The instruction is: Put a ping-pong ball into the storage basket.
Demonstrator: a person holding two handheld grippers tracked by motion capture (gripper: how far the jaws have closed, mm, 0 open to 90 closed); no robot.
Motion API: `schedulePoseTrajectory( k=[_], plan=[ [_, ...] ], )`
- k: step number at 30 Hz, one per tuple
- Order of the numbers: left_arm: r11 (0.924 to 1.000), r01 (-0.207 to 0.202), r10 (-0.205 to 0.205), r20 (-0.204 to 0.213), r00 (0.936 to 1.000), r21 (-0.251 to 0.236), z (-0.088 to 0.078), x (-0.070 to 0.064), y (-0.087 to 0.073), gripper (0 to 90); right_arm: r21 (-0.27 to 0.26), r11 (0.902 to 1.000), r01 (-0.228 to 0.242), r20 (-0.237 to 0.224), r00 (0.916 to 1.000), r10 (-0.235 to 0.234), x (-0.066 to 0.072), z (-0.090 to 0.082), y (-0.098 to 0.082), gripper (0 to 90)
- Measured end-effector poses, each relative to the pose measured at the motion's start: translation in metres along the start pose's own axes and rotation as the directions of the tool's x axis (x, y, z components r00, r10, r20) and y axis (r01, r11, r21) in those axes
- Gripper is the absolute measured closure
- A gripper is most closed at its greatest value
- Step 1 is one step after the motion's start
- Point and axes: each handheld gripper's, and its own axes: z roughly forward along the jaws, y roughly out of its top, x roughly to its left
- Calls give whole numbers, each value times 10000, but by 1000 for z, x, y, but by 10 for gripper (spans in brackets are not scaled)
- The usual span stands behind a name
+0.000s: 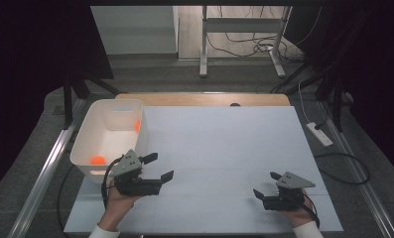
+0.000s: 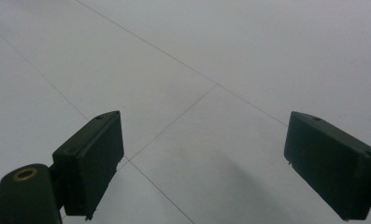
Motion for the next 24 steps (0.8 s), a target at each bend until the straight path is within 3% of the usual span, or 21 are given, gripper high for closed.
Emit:
schedulePoseTrajectory(
  k=[10, 24],
  plan=[
    [9982, -208, 218, -175, 9996, 564, 5, 5, -32, 183, -26, 10000, 11, -44, 10000, -11, 1, 0, 0, 117],
    [9953, 125, -62, -654, 9978, 965, -2, 12, -67, 184, -56, 10000, 39, -133, 9999, -40, 1, -1, 0, 117]
  ],
)
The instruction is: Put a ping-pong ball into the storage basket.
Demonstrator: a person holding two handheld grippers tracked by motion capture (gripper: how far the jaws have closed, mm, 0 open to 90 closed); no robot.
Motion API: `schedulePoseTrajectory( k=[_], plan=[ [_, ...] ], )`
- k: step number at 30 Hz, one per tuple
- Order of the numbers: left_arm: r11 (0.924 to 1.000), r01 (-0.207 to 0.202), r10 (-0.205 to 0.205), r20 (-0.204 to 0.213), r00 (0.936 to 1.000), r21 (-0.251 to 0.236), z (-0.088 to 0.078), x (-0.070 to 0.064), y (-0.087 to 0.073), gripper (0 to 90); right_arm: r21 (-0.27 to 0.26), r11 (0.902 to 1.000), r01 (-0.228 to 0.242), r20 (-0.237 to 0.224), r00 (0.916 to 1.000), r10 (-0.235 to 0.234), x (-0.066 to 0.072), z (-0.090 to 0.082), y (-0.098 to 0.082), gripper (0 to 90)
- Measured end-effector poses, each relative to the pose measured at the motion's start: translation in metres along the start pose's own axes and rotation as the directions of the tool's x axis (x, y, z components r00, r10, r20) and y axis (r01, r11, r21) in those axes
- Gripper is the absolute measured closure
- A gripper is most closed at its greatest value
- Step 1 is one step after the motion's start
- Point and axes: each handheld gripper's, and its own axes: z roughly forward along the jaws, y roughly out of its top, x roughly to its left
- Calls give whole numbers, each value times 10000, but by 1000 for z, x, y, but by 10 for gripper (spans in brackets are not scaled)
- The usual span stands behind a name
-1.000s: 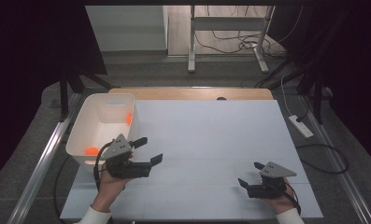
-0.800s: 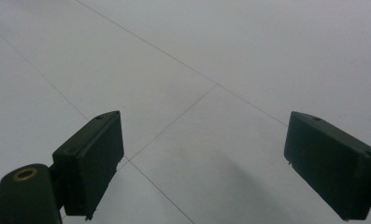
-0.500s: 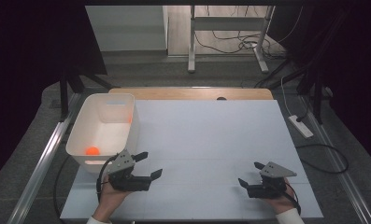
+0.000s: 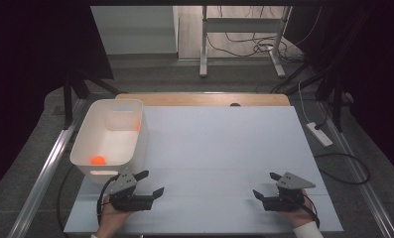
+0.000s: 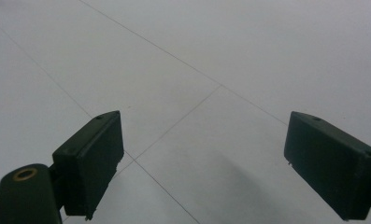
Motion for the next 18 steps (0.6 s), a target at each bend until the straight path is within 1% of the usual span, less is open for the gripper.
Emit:
schedulePoseTrajectory(
  k=[3, 5, 7, 11, 14, 18],
  plan=[
    [10000, -15, 15, -48, 10000, -55, -1, 0, 1, 184, -68, 10000, -42, -73, 10000, 41, 1, -1, -1, 117],
    [10000, 12, -12, -34, 10000, -98, -2, 0, 1, 184, -37, 10000, -16, -35, 10000, 15, 1, -2, -1, 117],
    [9999, 20, -20, -11, 10000, -137, -1, 0, 2, 185, -170, 9999, -4, -127, 9999, 2, 2, -4, -1, 117],
    [9999, -12, 12, -29, 10000, -127, 0, -1, 4, 185, -143, 9999, 31, -171, 9998, -33, 3, -5, -1, 117],
    [10000, -52, 52, -3, 10000, -70, 3, -1, 4, 184, -249, 9997, -39, -265, 9996, 33, 3, -6, -2, 117],
    [10000, -46, 46, 35, 10000, -45, 5, -2, 4, 185, -230, 9997, 2, -240, 9997, -7, 3, -6, -3, 117]
  ],
)
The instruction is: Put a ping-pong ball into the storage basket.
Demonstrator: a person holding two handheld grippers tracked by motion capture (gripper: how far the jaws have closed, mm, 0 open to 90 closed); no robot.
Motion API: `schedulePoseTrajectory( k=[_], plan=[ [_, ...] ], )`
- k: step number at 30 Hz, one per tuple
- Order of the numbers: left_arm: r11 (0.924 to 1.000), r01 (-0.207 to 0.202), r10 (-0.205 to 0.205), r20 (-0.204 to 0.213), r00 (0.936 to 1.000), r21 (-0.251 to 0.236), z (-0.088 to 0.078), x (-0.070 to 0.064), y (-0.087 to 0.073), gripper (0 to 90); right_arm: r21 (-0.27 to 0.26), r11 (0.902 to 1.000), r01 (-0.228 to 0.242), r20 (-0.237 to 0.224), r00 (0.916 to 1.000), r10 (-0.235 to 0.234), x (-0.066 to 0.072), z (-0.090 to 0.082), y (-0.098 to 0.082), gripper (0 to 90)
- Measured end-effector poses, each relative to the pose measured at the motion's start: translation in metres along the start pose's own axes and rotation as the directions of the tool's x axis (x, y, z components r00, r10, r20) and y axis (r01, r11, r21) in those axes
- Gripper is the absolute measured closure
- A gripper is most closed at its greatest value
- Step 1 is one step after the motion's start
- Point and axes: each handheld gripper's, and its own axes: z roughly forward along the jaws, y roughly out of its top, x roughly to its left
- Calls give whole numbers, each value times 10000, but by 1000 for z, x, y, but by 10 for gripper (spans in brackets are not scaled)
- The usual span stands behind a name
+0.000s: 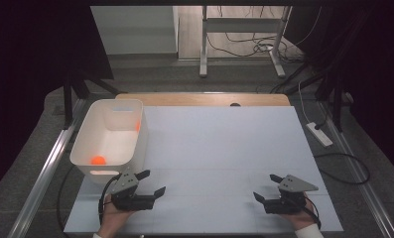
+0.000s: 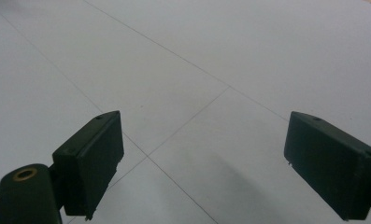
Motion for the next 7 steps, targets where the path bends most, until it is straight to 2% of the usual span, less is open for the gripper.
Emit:
schedulePoseTrajectory(
  k=[7],
  plan=[
    [10000, 25, -25, -25, 10000, -54, -1, 1, 1, 185, 47, 10000, 13, 13, 10000, -13, 1, 0, 0, 117]
  ],
)
